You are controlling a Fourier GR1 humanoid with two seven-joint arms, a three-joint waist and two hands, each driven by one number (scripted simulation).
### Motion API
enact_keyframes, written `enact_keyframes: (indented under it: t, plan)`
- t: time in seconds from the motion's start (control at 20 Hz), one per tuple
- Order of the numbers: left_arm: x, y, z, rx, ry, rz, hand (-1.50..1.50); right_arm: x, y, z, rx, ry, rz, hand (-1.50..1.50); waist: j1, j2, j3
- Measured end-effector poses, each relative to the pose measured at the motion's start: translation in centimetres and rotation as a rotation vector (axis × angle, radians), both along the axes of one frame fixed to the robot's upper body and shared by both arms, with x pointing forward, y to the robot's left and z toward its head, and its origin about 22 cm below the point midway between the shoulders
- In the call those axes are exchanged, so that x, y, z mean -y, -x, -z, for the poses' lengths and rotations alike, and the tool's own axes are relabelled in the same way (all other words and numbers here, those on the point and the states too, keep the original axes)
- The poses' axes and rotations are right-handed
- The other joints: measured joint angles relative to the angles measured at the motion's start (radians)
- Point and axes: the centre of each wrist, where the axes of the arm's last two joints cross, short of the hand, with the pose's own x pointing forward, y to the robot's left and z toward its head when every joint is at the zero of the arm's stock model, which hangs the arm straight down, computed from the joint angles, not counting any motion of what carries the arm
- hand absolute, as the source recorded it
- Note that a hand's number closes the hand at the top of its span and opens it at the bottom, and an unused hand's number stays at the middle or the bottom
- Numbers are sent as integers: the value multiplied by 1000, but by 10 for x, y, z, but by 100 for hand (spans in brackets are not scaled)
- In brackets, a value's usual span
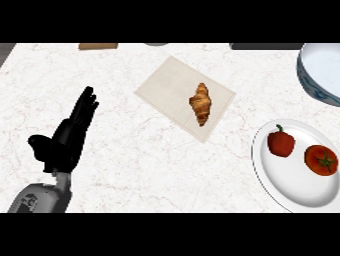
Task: Pick the tomato from the plate and place it in the bowl
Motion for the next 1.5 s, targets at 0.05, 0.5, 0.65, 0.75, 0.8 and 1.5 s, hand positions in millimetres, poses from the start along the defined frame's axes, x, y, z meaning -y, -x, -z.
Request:
enact_keyframes:
  t: [0.05,0.5,0.65,0.75,0.8,1.5]
  plan:
    - [6,0,2,2,0,0,0,1,1,2,-5,-4,0,-150,-1,0,0]
    - [5,-6,0,2,-3,4,0,-12,-8,26,-63,-51,-4,-150,2,1,0]
    - [12,-1,2,4,-4,5,0,-9,-9,35,-73,-58,7,-150,3,1,0]
    - [13,-3,2,3,-5,6,0,-10,-15,39,-76,-60,9,-150,4,1,0]
    - [10,-2,5,5,-4,3,0,-12,-18,41,-78,-61,9,-150,4,1,0]
    - [6,-1,4,1,-6,7,0,-21,-46,74,-62,75,33,-150,3,0,-1]
